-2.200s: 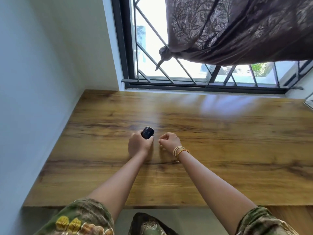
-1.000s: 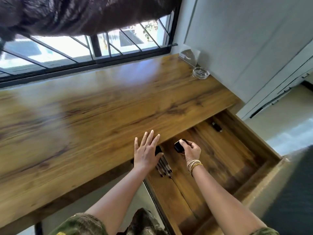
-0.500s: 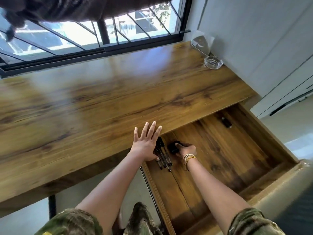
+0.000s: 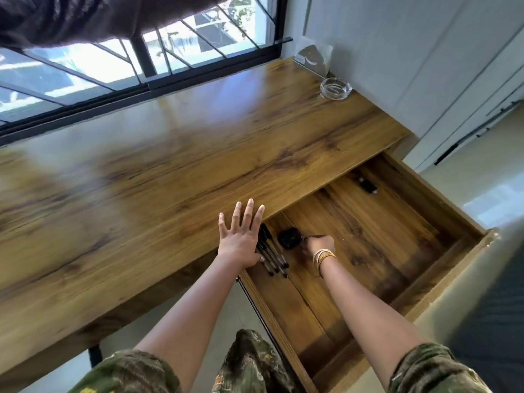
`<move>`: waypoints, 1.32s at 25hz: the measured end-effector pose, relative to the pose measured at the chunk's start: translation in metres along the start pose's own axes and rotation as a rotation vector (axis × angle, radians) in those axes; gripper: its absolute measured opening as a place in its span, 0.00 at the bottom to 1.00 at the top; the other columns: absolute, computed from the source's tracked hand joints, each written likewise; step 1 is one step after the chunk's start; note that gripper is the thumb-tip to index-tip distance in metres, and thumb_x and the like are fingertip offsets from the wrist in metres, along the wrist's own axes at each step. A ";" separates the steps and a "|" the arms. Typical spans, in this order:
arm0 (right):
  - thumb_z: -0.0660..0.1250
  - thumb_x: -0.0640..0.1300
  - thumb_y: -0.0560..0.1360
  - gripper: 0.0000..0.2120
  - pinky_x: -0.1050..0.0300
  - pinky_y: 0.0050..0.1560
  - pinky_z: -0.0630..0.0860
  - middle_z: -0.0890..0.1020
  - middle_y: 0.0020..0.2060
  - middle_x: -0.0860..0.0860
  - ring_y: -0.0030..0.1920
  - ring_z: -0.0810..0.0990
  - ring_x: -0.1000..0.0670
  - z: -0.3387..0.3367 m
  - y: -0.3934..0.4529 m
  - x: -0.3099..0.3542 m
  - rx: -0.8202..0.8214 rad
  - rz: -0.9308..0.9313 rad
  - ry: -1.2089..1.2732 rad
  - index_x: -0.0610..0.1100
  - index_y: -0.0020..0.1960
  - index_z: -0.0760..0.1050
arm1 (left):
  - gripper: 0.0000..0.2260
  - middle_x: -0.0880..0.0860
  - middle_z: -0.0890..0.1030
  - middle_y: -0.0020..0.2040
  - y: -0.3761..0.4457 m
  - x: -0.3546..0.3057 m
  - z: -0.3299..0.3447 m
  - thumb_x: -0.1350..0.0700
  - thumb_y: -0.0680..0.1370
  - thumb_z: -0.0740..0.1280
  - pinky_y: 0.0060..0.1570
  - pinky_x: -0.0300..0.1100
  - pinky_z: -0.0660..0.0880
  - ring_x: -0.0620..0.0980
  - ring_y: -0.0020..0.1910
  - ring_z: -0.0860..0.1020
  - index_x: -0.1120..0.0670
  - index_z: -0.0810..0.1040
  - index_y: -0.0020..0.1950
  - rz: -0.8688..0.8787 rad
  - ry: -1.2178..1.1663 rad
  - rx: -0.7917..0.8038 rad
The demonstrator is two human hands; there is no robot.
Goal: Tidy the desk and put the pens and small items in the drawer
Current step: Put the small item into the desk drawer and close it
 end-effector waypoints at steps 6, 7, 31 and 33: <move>0.65 0.39 0.71 0.12 0.56 0.44 0.73 0.82 0.45 0.40 0.49 0.81 0.38 -0.041 -0.034 -0.011 -0.102 -0.101 -0.022 0.33 0.50 0.79 | 0.45 0.52 0.25 0.74 -0.001 -0.008 -0.002 0.40 0.77 0.62 0.69 0.68 0.33 0.57 0.73 0.26 0.47 0.28 0.75 -0.106 -0.160 0.103; 0.65 0.39 0.72 0.11 0.56 0.44 0.72 0.82 0.46 0.39 0.50 0.80 0.38 -0.050 -0.036 -0.014 -0.120 -0.123 -0.029 0.33 0.51 0.79 | 0.42 0.53 0.26 0.75 -0.005 -0.019 -0.004 0.41 0.78 0.60 0.69 0.67 0.31 0.58 0.73 0.27 0.47 0.30 0.76 -0.153 -0.243 0.076; 0.70 0.36 0.73 0.24 0.51 0.54 0.79 0.79 0.57 0.44 0.49 0.80 0.45 -0.258 -0.001 -0.130 -0.103 -0.034 0.637 0.44 0.67 0.70 | 0.14 0.49 0.80 0.54 -0.118 -0.307 0.064 0.47 0.79 0.62 0.47 0.48 0.78 0.51 0.51 0.80 0.49 0.76 0.62 0.086 -0.426 -0.344; 0.68 0.34 0.74 0.21 0.47 0.52 0.81 0.81 0.51 0.43 0.46 0.81 0.45 -0.247 0.006 -0.130 -0.025 0.006 0.749 0.45 0.66 0.72 | 0.14 0.49 0.81 0.54 -0.119 -0.310 0.063 0.48 0.79 0.63 0.47 0.48 0.78 0.51 0.51 0.80 0.49 0.78 0.62 0.134 -0.372 -0.382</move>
Point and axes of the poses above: each hand's wrist, its own y-axis towards the middle knuckle, its own z-axis out of the palm, x = y × z, the point moved 9 cm from there along y, towards the middle knuckle
